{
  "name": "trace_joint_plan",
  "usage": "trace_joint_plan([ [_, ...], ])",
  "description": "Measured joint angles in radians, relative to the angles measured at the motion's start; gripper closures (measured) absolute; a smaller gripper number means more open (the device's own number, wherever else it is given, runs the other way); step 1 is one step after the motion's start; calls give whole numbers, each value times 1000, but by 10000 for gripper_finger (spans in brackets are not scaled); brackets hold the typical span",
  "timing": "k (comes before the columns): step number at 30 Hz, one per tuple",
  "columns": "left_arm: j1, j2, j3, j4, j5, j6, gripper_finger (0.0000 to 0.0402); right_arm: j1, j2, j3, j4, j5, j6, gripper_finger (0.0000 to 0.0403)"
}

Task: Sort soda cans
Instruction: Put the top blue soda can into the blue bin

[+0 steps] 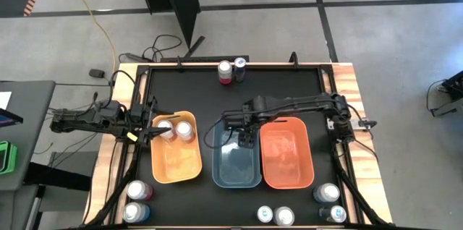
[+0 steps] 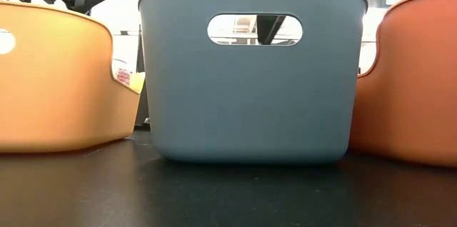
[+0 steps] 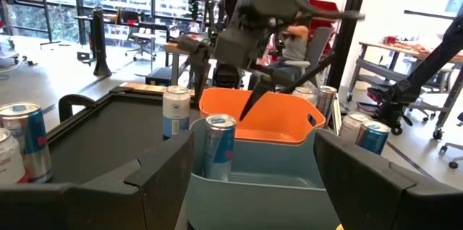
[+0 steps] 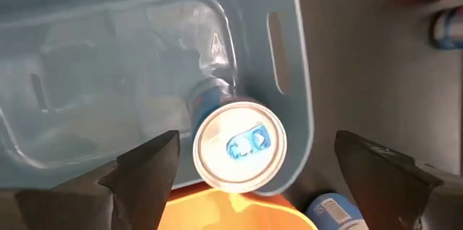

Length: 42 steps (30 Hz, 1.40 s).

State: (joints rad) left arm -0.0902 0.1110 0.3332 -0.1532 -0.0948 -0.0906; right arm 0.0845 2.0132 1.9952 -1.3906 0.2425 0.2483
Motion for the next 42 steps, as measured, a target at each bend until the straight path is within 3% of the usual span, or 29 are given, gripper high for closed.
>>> trace_joint_plan([
  [10, 0, 0, 0, -13, 0, -1, 123, -36, 0, 152, -1, 51, -99, 19],
  [21, 0, 0, 0, -5, 0, -8, 123, -330, 0, 240, 145, 47, -231, 19],
  [26, 0, 0, 0, -5, 0, -11, 123, -500, 3, 241, 194, -96, -158, 19],
  [31, 0, 0, 0, -5, 0, -5, 123, -612, 3, 241, 270, -144, -104, 19],
  [42, 0, 0, 0, 16, 0, 3, 123, -664, 123, 258, 322, -195, -73, 19],
])
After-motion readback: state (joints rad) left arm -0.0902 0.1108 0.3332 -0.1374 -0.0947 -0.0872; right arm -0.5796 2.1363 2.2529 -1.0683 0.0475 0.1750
